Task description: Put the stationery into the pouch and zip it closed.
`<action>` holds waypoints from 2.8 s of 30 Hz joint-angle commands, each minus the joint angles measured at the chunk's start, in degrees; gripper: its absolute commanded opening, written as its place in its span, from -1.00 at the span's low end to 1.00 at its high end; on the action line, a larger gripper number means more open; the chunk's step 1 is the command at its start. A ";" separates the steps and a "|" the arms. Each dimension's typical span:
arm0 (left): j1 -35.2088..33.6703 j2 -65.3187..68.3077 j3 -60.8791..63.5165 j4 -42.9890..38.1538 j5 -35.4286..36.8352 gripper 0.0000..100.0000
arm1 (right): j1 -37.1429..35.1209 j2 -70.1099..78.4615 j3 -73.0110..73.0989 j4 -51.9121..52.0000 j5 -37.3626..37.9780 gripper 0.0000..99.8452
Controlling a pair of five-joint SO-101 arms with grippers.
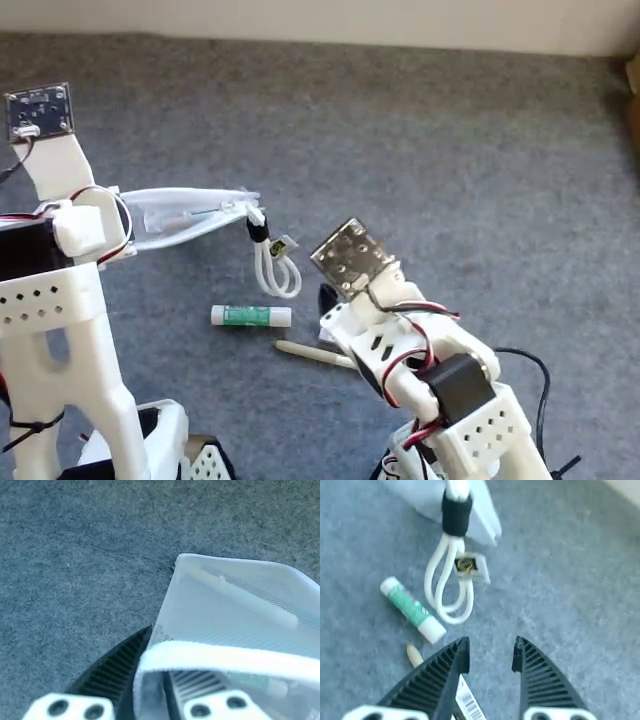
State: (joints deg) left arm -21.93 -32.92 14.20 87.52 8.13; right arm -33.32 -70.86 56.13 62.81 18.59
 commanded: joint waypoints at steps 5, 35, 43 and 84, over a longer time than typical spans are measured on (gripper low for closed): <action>-1.27 -0.22 0.22 -1.67 0.44 -0.99 | 0.48 3.74 3.74 0.22 5.10 -0.72; -1.19 -0.22 0.40 -1.67 0.44 -0.99 | -5.41 55.43 -15.25 -0.92 11.34 -0.72; -1.19 -0.04 0.40 -1.67 0.44 -0.99 | -5.23 59.74 -15.43 -1.71 11.60 -0.72; -1.36 0.13 0.48 -1.32 0.44 -0.99 | 4.53 63.34 -15.43 0.22 11.25 -0.99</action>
State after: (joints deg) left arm -22.37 -32.92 14.46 87.16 8.13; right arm -29.89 -6.07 42.95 61.49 29.58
